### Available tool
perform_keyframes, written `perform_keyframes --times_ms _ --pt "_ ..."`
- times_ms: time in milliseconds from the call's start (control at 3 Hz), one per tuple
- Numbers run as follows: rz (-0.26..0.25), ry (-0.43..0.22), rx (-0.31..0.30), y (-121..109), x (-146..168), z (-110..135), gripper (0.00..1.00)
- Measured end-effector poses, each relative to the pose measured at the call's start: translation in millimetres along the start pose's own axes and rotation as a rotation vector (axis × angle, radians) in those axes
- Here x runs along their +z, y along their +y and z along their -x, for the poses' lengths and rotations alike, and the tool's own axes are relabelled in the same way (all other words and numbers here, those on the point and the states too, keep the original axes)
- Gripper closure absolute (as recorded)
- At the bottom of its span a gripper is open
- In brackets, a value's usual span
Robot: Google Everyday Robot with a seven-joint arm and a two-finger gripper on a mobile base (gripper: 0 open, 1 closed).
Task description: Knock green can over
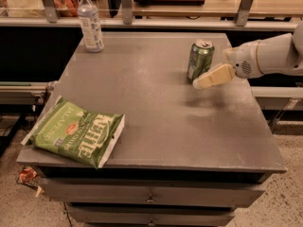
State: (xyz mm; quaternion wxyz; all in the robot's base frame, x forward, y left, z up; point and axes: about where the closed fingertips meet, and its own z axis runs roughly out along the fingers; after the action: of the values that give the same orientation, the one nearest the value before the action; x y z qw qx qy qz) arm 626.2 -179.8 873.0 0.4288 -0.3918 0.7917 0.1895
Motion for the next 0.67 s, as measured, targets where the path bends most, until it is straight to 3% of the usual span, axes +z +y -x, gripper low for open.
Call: perform_keyframes --times_ms 667 --pt "0.112 -0.136 0.003 42 31 33 0.0"
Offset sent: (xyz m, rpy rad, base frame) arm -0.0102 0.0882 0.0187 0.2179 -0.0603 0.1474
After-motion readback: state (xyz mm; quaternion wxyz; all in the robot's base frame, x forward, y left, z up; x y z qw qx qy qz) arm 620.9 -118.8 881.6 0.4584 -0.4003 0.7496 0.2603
